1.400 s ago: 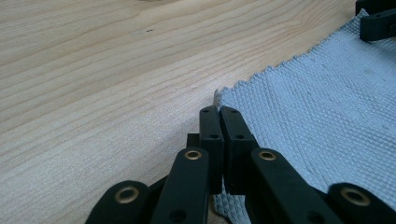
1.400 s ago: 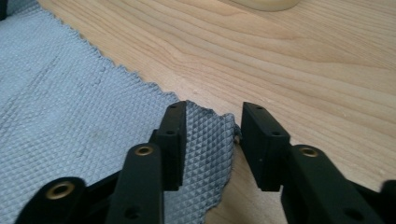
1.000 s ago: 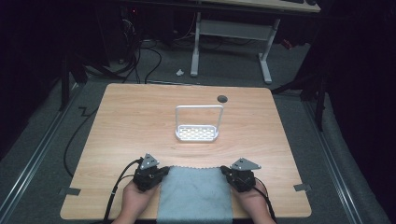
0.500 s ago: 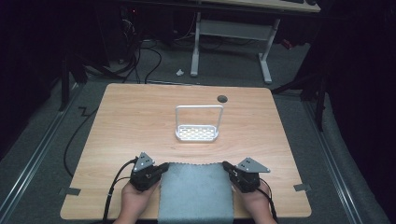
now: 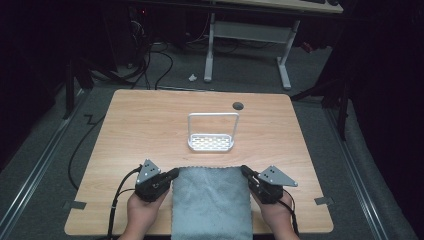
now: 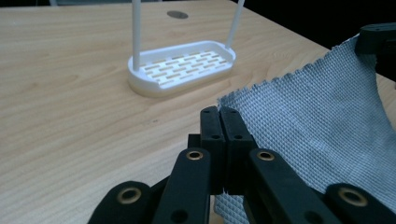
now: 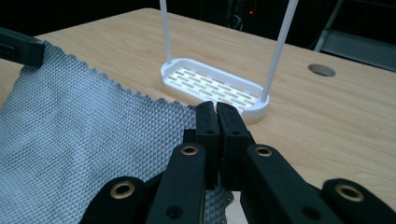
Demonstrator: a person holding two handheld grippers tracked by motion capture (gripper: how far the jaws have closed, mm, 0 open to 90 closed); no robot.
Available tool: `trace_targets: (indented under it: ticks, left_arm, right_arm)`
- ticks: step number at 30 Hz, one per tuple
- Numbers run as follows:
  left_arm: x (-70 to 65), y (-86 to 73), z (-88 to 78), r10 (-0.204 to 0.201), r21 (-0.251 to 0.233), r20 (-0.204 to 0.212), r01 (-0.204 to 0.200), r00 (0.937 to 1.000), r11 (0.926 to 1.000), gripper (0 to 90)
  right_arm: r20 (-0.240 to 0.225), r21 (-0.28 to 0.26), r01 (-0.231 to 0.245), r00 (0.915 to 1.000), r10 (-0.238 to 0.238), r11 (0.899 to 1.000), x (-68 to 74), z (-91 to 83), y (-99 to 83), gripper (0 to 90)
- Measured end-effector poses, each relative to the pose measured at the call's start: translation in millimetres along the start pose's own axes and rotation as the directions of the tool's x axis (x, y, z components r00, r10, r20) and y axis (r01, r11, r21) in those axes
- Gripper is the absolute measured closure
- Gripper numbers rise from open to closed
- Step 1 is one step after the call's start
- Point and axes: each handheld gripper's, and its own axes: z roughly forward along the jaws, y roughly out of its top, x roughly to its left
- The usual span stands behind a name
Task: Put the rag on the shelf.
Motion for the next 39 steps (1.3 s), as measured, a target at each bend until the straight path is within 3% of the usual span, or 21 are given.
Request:
trace_targets:
  ticks: [9, 13, 19, 25, 32, 39]
  left_arm:
    - [-3.2, 21.0, -11.6, 0.019, -0.074, -0.013, -0.020, 0.9997, 0.9970, 89.0]
    - [-4.6, 31.4, -16.5, 0.037, -0.102, -0.021, -0.039, 0.9991, 0.9941, 89.0]
    - [-5.5, 47.2, -21.1, 0.060, -0.139, -0.032, -0.064, 0.9977, 0.9882, 89.0]
    - [-5.1, 71.1, -29.5, 0.076, -0.203, -0.045, -0.084, 0.9960, 0.9756, 89.1]
    - [-1.9, 94.3, -32.8, 0.099, -0.227, -0.068, -0.112, 0.9928, 0.9675, 89.1]
    - [3.8, 107.2, -31.1, 0.092, -0.230, -0.079, -0.108, 0.9926, 0.9672, 89.1]
  right_arm:
    - [0.001, -0.069, -0.012, 0.9999, 0.012, 0.998, -1.8, -7.3, 16.0, 89.2]
    - [0.009, -0.124, -0.014, 0.9998, 0.015, 0.992, -5.5, -14.4, 32.0, 89.2]
    - [0.013, -0.177, -0.002, 0.9999, 0.005, 0.984, -9.1, -22.3, 55.6, 89.1]
    - [0.021, -0.228, 0.018, 0.9997, -0.013, 0.974, -8.3, -28.7, 76.1, 89.1]
    - [0.034, -0.254, 0.025, 0.9993, -0.017, 0.967, -13.4, -27.9, 93.6, 89.2]
    - [0.025, -0.262, -0.002, 0.9997, 0.009, 0.965, -19.1, -20.6, 100.3, 89.2]
